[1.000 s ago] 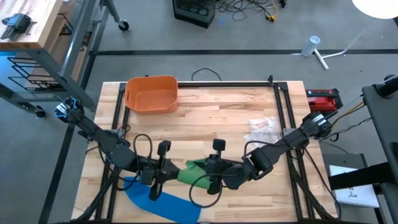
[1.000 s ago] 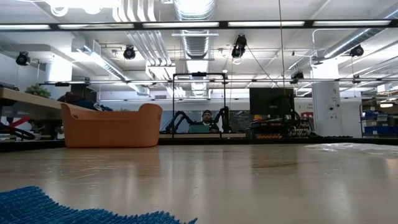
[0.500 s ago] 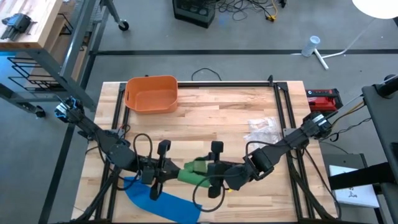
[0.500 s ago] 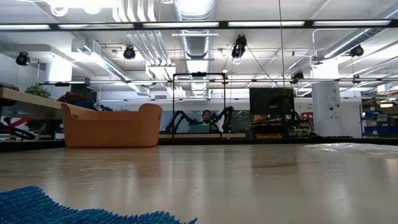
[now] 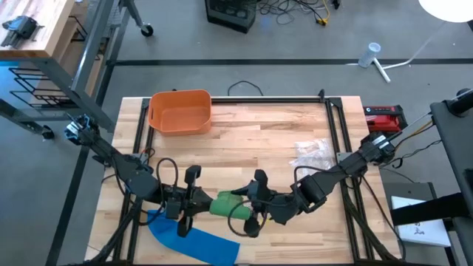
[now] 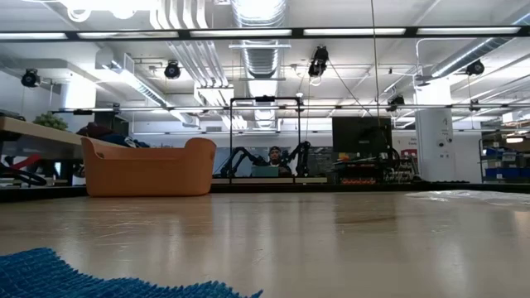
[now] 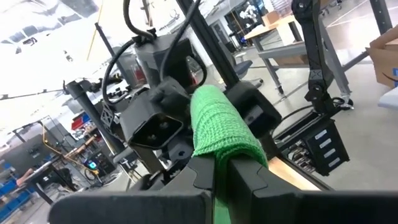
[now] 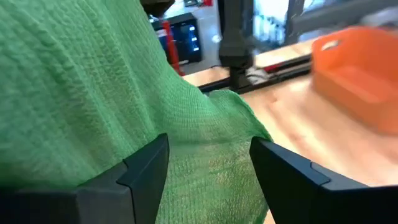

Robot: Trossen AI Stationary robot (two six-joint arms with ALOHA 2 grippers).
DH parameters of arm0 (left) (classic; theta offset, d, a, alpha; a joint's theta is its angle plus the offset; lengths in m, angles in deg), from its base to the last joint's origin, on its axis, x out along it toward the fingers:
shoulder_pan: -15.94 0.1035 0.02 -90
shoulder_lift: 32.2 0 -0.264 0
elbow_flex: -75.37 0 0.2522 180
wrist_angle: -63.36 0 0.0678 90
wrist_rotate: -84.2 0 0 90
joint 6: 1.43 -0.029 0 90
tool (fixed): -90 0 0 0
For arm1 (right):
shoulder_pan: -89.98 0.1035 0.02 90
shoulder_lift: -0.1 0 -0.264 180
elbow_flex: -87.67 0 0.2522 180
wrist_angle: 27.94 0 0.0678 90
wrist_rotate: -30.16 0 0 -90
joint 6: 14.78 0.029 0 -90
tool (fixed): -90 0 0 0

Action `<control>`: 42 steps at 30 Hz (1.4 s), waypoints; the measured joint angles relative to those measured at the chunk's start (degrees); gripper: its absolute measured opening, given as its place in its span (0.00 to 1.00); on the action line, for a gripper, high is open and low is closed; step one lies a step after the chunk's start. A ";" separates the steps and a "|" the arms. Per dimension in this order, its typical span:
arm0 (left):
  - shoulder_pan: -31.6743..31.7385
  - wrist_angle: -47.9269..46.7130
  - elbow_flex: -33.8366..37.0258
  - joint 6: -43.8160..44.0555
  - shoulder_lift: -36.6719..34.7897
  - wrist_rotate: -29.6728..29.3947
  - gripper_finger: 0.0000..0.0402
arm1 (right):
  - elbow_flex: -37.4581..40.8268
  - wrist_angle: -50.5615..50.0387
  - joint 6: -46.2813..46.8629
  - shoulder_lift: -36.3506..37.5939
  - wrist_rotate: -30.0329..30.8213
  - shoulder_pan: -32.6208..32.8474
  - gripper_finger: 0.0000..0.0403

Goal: Roll bandage
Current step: Roll the green bandage

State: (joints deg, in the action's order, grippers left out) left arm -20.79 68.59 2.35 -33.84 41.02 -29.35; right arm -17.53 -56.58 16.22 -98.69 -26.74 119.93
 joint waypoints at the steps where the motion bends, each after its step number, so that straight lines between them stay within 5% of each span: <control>1: 0.00 0.10 0.00 -0.09 -0.24 0.00 0.01 | 0.00 0.04 1.63 0.32 -0.32 0.00 0.56; 16: -0.02 0.33 0.04 -5.84 -2.00 0.55 0.01 | 0.00 -1.73 10.70 4.11 7.39 -1.50 0.53; 21: -0.09 0.08 0.04 -5.88 -2.00 0.68 0.01 | -0.07 -1.80 10.98 4.56 5.74 -1.84 0.54; 27: -0.07 0.34 0.04 -3.45 -2.50 0.63 0.01 | -0.07 -5.74 -7.50 5.74 4.63 -0.96 0.58; 31: -0.09 0.03 0.04 1.14 -4.08 -2.59 0.01 | 0.15 -11.41 -21.29 6.63 9.05 2.00 0.58; 37: -0.02 -1.96 0.17 1.43 -5.71 -3.52 0.01 | 4.85 -6.22 -22.07 5.36 9.39 4.34 0.57; 42: -0.02 -2.46 0.27 1.43 -5.95 -3.50 0.01 | 11.01 8.29 -23.41 5.30 9.76 4.90 0.60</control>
State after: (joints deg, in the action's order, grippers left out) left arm -20.81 66.12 2.62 -32.41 35.06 -32.85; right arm -6.52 -48.29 -7.19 -93.39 -16.98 124.83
